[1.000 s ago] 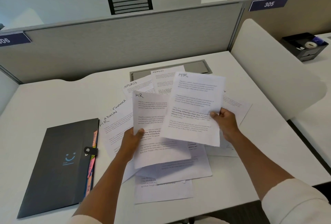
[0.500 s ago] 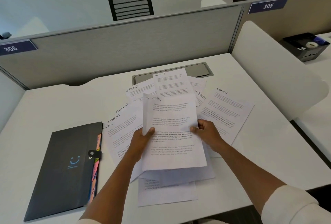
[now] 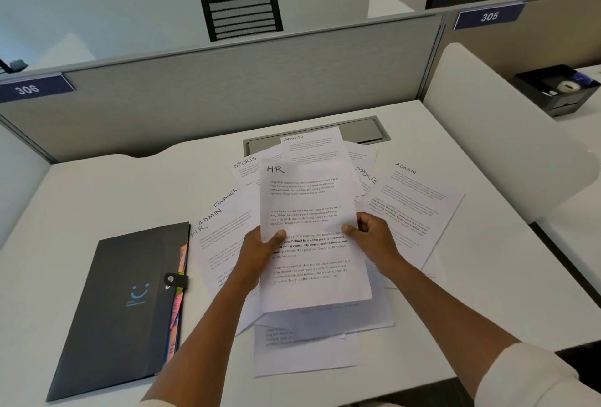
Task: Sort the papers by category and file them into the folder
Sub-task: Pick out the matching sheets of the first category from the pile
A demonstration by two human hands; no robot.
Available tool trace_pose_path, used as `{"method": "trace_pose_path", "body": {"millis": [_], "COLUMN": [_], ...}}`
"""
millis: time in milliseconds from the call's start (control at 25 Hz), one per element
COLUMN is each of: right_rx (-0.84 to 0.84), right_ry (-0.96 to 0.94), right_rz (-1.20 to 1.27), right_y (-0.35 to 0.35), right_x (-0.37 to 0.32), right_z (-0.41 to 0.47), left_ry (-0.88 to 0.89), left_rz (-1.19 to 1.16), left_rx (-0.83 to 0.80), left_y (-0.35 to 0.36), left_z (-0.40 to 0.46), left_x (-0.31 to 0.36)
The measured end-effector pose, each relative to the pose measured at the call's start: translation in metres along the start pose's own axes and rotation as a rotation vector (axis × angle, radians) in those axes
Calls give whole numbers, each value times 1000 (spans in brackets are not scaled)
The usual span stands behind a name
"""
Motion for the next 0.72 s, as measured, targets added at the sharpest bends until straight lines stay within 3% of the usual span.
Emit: {"method": "trace_pose_path", "body": {"millis": [120, 320, 520, 720], "right_rx": [57, -43, 26, 3], "right_ry": [-36, -24, -174, -140], "right_rz": [6, 149, 109, -27], "right_y": [-4, -5, -4, 2], "right_x": [-6, -25, -47, -24], "right_z": [3, 6, -3, -3], "left_ry": [26, 86, 174, 129], "left_rz": [-23, -62, -58, -3], "left_rx": [-5, -18, 67, 105], "left_y": [0, 5, 12, 18], "left_z": [1, 1, 5, 6], "left_x": [5, 10, 22, 7]}}
Point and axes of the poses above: each hand's wrist, its own z-axis towards the middle knuckle, its own y-axis out of the palm, x = y × z, the point moved 2 cm from there along z, towards the middle knuckle, and after that the axes turned 4 degrees about y, right-handed, at the moved point
